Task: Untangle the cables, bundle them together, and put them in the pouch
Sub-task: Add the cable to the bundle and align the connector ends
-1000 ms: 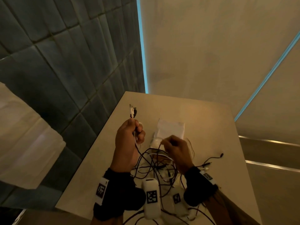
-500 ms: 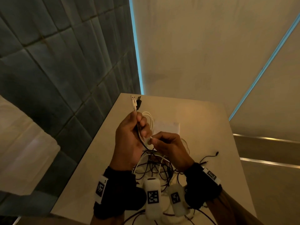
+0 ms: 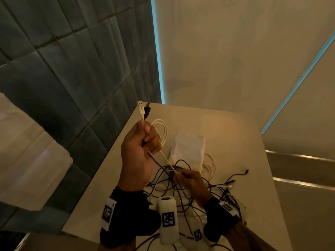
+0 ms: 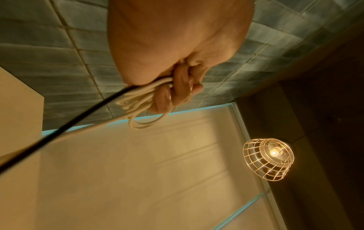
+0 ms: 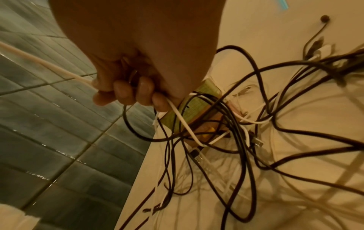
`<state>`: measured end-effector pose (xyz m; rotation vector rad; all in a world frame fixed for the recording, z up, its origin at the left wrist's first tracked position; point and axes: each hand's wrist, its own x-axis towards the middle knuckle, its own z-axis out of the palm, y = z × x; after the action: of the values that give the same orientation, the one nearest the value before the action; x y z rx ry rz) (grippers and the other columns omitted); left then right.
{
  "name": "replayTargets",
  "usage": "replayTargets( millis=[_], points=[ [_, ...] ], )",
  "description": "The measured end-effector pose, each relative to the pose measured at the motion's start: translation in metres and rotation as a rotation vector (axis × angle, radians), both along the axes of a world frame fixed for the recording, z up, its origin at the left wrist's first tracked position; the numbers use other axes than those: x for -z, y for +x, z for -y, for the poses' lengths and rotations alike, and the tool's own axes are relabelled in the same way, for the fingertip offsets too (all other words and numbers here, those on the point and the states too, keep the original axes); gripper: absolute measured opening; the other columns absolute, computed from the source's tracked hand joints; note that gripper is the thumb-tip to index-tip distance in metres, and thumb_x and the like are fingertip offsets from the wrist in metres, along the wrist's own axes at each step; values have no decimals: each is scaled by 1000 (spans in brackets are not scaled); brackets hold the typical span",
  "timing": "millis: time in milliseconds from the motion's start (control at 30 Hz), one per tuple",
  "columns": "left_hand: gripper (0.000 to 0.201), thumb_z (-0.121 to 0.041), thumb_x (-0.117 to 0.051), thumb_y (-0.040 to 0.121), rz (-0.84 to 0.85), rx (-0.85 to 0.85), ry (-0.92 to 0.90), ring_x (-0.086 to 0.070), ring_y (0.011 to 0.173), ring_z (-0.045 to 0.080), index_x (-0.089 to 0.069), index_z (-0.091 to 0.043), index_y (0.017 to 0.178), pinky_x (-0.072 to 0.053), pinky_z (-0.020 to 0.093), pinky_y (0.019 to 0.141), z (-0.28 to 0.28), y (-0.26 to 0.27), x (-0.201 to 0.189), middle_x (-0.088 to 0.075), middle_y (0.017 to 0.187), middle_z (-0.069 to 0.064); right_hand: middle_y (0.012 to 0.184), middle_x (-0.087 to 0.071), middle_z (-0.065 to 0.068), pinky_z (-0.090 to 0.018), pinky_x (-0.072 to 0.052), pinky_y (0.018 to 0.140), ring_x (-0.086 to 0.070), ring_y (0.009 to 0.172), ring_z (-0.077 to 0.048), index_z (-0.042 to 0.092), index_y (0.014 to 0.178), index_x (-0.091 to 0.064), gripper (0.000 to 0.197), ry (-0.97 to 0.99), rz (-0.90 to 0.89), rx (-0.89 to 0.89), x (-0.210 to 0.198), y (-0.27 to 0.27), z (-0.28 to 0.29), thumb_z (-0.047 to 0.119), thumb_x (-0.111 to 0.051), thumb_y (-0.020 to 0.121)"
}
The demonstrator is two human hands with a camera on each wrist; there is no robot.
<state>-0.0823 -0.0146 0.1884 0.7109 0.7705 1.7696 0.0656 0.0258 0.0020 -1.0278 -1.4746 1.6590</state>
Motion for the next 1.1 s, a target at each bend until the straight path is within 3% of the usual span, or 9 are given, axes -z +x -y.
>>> replayTargets(
  millis=[133,233,300,400,533,667,800,967,1100],
  points=[
    [33,-23,-30,101,-28,-35,20,-25,45,5,-44,-16,72,-20,23,47,2,-7,-5,-33,59,-7,59,-47,4,-23,-30,55,-38,55,-7,20,65,-66,32,-28,81,15,20,1,0,17,-54,94],
    [33,-22,-32,102,-113,-113,-87,-25,45,6,-44,-15,72,-23,20,45,2,-8,-2,-34,58,-6,53,-50,11,-24,-32,55,-42,54,-7,23,62,-67,35,-18,177,38,25,4,2,13,-56,94],
    [34,-20,-33,102,-173,-158,-185,-26,43,6,-43,-15,71,-22,20,44,0,-8,5,-35,56,-6,54,-58,11,-20,-39,55,-49,54,-2,19,64,-68,30,28,164,100,5,2,-2,12,-59,92],
    [35,-16,-31,102,-223,-163,-313,-32,46,8,-43,-15,69,-21,22,46,-6,-6,18,-38,56,-5,56,-58,8,-22,-48,51,-51,52,-7,-1,74,-66,17,35,-25,176,-50,-6,-11,6,-62,90],
    [33,-17,-34,102,-217,-140,-432,-44,60,16,-47,-14,71,-28,27,53,-10,7,26,-55,66,3,63,-54,4,-17,-36,48,-44,54,-6,-2,78,-64,13,260,-148,135,-121,-14,-17,6,-66,88],
    [35,-25,-37,101,-26,-51,-373,-59,77,19,-52,-13,71,-44,32,72,-11,9,15,-68,81,8,62,-60,8,-10,-38,51,-51,52,0,-7,78,-66,9,365,-179,-37,-151,-11,-12,-3,-65,86],
    [35,-27,-35,101,164,58,-212,-58,68,17,-45,-14,70,-47,32,78,-9,12,0,-50,65,1,54,-53,4,-14,-35,47,-42,46,-4,-11,79,-64,12,235,-221,-103,-138,-6,-10,-1,-65,86],
    [28,-28,-38,96,111,66,-90,-32,51,9,-43,-16,71,-29,24,54,-8,16,-5,-39,61,-3,50,-52,12,-10,-35,50,-42,46,2,-3,79,-64,19,136,-207,-95,-104,8,-13,3,-53,94],
    [30,-25,-36,98,97,87,-34,-29,48,7,-43,-16,71,-24,23,50,-7,12,-3,-39,60,-4,55,-58,12,-10,-38,54,-47,52,3,4,72,-62,26,99,-93,-69,-66,12,-8,5,-52,96]
  ],
)
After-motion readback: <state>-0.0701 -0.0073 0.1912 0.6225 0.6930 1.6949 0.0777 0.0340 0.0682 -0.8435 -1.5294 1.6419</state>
